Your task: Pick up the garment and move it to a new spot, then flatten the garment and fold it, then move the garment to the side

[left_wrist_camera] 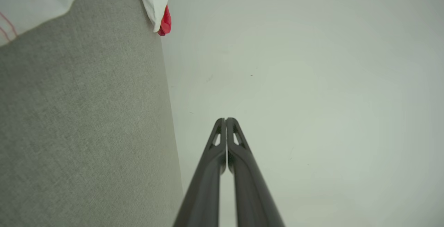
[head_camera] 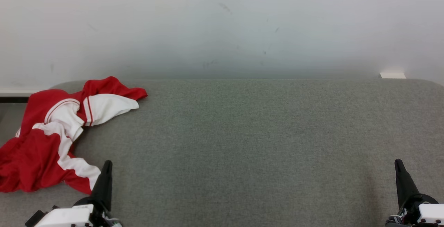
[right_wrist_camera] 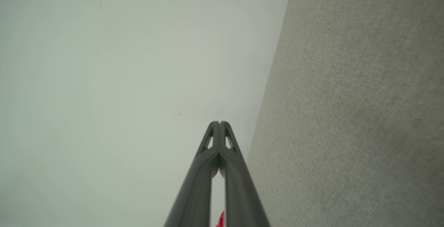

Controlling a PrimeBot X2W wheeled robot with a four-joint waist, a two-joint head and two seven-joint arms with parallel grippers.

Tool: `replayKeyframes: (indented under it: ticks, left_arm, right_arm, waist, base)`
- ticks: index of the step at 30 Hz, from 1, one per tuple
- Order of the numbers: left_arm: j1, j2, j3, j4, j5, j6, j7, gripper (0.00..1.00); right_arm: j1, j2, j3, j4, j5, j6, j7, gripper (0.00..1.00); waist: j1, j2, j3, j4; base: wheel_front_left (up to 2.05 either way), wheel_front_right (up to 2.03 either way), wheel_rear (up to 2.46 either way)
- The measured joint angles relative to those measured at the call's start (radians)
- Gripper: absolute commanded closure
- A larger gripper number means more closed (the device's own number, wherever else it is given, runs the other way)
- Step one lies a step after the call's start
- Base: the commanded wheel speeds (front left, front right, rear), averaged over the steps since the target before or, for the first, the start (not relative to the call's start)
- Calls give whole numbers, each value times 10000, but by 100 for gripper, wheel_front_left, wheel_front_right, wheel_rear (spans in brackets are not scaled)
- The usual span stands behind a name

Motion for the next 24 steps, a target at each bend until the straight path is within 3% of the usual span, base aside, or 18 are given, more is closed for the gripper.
replayKeyframes:
  ticks: [11,12,24]
  left_arm:
    - [0,0,0,0,0,0,0,100]
    - [10,-4,0,25,-8,-2,-8,0]
    - [367,-113,-151,207,-4,0,-382,0]
  right_arm:
    - [0,0,0,0,0,0,0,100]
    - [9,6,6,27,0,0,-4,0]
    - [391,157,353,63,128,0,-353,0]
  waist:
    - [0,0,0,0]
    - [0,0,0,0]
    - [0,0,17,14]
  base:
    - [0,0,0]
    - [0,0,0]
    - [0,0,0]
